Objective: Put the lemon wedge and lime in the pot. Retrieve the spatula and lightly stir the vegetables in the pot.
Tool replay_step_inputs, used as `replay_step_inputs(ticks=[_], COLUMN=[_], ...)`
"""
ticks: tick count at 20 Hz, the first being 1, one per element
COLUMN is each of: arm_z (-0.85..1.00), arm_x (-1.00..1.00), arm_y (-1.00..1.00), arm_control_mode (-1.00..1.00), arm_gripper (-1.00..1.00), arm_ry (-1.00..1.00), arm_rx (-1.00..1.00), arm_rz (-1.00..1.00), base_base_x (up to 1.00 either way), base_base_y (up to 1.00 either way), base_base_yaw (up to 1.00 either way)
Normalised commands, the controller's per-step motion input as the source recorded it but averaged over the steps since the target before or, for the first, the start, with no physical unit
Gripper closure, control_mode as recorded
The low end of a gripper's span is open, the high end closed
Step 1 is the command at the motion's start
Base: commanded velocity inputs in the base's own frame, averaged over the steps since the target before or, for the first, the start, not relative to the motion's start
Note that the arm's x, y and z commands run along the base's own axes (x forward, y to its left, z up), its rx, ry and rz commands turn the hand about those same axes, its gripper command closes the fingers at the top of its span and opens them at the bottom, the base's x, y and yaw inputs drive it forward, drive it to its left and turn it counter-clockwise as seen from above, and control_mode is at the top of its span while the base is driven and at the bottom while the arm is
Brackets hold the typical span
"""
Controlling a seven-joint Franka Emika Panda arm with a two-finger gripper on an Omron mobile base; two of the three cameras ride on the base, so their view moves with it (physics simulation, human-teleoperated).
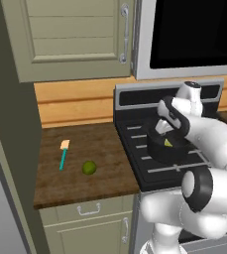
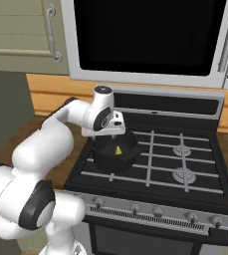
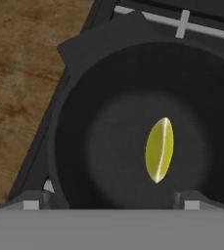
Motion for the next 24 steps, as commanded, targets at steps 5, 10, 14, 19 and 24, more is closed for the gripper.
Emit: replay_step_inputs(ticks=[5, 10, 14, 19, 24], arm_z=[0.08, 0.00, -0.02, -0.11, -0.36], arm_x=[-0.37, -0.43, -0.33, -0.38, 0.01], arm_y=[0.92, 1.00, 1.00, 1.00, 1.00], arm_control_mode=[-1.00, -1.00, -1.00, -1.00, -1.00], arm_gripper=[-1.00, -1.00, -1.00, -1.00, -1.00], arm_ry=[-0.15, -0.06, 0.00, 0.01, 0.10], arm_rx=[0.00, 0.00, 0.00, 0.00, 0.01], arm_rz=[0.00, 0.00, 0.00, 0.00, -0.03], base_base_x=[0.00, 0.00, 0.00, 0.00, 0.00], base_base_y=[0.00, 0.00, 0.00, 0.00, 0.00], base_base_yaw=[0.00, 0.00, 0.00, 0.00, 0.00])
